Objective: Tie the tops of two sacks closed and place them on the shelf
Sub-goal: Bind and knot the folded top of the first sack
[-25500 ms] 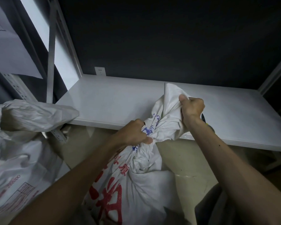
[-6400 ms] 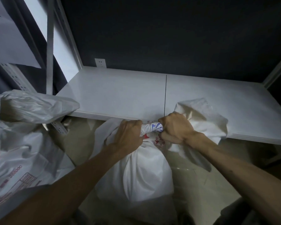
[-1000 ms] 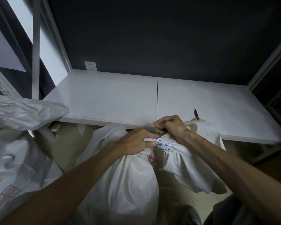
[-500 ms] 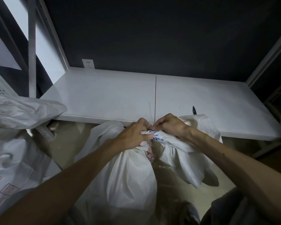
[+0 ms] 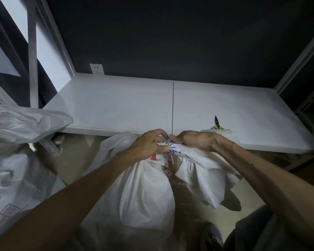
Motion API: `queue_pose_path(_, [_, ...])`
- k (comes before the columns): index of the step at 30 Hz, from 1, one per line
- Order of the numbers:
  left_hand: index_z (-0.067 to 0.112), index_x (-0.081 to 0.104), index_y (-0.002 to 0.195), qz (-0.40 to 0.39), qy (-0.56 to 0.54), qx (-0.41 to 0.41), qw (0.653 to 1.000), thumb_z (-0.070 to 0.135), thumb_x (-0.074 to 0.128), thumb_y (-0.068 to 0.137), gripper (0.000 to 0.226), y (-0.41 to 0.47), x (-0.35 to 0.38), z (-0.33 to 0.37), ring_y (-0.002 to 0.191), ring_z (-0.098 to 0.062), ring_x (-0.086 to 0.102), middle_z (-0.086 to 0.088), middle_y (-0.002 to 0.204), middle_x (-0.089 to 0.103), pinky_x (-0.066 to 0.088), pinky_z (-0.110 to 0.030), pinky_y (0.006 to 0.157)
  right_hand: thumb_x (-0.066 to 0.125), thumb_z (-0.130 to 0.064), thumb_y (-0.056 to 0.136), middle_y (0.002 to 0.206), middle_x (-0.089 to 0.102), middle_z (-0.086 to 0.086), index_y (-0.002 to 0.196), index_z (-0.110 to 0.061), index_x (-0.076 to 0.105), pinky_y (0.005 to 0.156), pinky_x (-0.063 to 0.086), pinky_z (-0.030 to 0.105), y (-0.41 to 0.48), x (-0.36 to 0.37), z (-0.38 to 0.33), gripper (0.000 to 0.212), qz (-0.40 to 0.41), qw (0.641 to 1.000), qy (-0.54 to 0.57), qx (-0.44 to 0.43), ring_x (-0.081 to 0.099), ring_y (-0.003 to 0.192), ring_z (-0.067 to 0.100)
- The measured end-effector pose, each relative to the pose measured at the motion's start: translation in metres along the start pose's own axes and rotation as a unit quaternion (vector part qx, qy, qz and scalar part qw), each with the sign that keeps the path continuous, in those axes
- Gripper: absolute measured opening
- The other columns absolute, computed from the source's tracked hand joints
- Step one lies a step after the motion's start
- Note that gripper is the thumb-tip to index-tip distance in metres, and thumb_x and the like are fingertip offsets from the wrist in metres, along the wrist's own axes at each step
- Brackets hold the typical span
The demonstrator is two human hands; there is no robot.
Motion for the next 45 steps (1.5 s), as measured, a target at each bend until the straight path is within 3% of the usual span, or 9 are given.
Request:
queue_pose_path(4, [0.039, 0.067, 0.086, 0.0, -0.019, 0.011, 1.0, 0.031, 0.074, 0.074, 0.016, 0.0, 0.0, 0.004, 0.073, -0.009, 0.064, 0.009, 0.08, 0.073, 0.046, -0.028, 0.072, 0.046, -0.062, 0.093, 0.117, 0.068, 0.0, 0.113, -0.013, 0.069, 0.101, 0.04, 0.027, -0.004, 0.001, -0.004, 0.058, -0.031, 0.997, 0.076, 0.015, 0.059, 0.114, 0.015])
queue_pose_path(12, [0.025, 0.069, 0.093, -0.013, -0.019, 0.006, 1.0, 0.039, 0.072, 0.07, 0.027, 0.001, 0.001, 0.002, 0.08, -0.011, 0.067, 0.008, 0.088, 0.073, 0.049, -0.029, 0.077, 0.084, -0.031, 0.072, 0.092, 0.071, 0.001, 0.1, -0.008, 0.072, 0.101, 0.043, 0.036, -0.009, -0.001, -0.006, 0.038, -0.104, 0.994, -0.011, -0.04, 0.064, 0.096, 0.018])
queue_pose_path(18, [0.025, 0.066, 0.091, -0.023, -0.021, 0.007, 0.999, 0.017, 0.073, 0.088, 0.011, 0.004, -0.001, 0.001, 0.072, -0.002, 0.064, 0.009, 0.086, 0.071, 0.047, -0.018, 0.068, 0.086, -0.043, 0.058, 0.087, 0.071, 0.003, 0.095, -0.013, 0.072, 0.102, 0.043, 0.043, -0.002, 0.002, -0.005, 0.05, -0.068, 0.997, -0.02, -0.031, 0.065, 0.094, 0.023])
queue_pose_path(21, [0.017, 0.066, 0.094, -0.023, -0.017, 0.009, 1.0, 0.013, 0.071, 0.089, 0.008, 0.003, -0.001, 0.004, 0.07, 0.003, 0.063, 0.007, 0.085, 0.068, 0.045, -0.01, 0.063, 0.086, -0.031, 0.063, 0.087, 0.071, -0.001, 0.096, -0.015, 0.071, 0.097, 0.047, 0.039, -0.005, 0.003, -0.008, 0.04, -0.062, 0.997, -0.044, -0.034, 0.066, 0.094, 0.021])
queue_pose_path(27, [0.027, 0.07, 0.082, -0.024, 0.021, 0.018, 0.999, 0.022, 0.068, 0.092, 0.012, 0.004, -0.002, 0.008, 0.071, -0.008, 0.063, 0.006, 0.077, 0.069, 0.044, -0.019, 0.065, 0.085, -0.021, 0.066, 0.094, 0.073, -0.003, 0.101, -0.018, 0.069, 0.094, 0.049, 0.032, -0.013, -0.002, -0.012, 0.038, -0.063, 0.993, -0.075, -0.062, 0.067, 0.094, 0.014])
queue_pose_path(32, [0.021, 0.072, 0.091, -0.023, 0.028, 0.002, 0.999, 0.024, 0.066, 0.093, 0.007, 0.004, -0.004, 0.007, 0.079, -0.02, 0.064, -0.004, 0.083, 0.07, 0.044, -0.03, 0.07, 0.085, -0.025, 0.061, 0.093, 0.062, -0.013, 0.105, -0.034, 0.054, 0.074, 0.043, 0.026, -0.015, -0.004, -0.012, 0.055, 0.018, 0.98, -0.183, -0.074, 0.059, 0.09, 0.013])
queue_pose_path(35, [0.012, 0.074, 0.101, -0.015, 0.034, -0.01, 0.999, 0.024, 0.064, 0.095, 0.016, 0.005, -0.011, 0.009, 0.074, -0.02, 0.058, -0.016, 0.088, 0.07, 0.039, -0.031, 0.068, 0.08, -0.024, 0.06, 0.106, 0.057, -0.004, 0.118, -0.021, 0.049, 0.081, 0.037, 0.029, -0.015, -0.002, -0.008, 0.067, 0.168, 0.934, -0.245, -0.198, 0.055, 0.092, 0.017])
queue_pose_path(38, [0.01, 0.074, 0.107, 0.002, 0.028, -0.011, 1.0, 0.024, 0.064, 0.095, 0.021, 0.005, -0.018, 0.008, 0.079, -0.021, 0.062, -0.019, 0.099, 0.072, 0.042, -0.03, 0.071, 0.068, -0.028, 0.072, 0.11, 0.054, 0.004, 0.116, -0.017, 0.048, 0.089, 0.04, 0.038, -0.02, 0.006, -0.003, 0.05, 0.303, 0.851, -0.286, -0.319, 0.055, 0.098, 0.024])
queue_pose_path(45, [0.003, 0.074, 0.101, 0.001, 0.014, -0.004, 1.0, 0.019, 0.066, 0.093, 0.02, 0.008, -0.016, 0.003, 0.081, -0.019, 0.06, -0.023, 0.098, 0.07, 0.041, -0.032, 0.075, 0.069, -0.013, 0.082, 0.12, 0.052, 0.016, 0.112, -0.022, 0.055, 0.094, 0.041, 0.047, -0.019, 0.035, 0.017, 0.034, 0.361, 0.755, -0.355, -0.416, 0.053, 0.108, 0.036])
Point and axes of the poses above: each hand's wrist, its own y-axis towards the middle knuckle, its own x-axis out of the palm, z = x × y, the point moved 2 cm from there along y, towards the middle knuckle
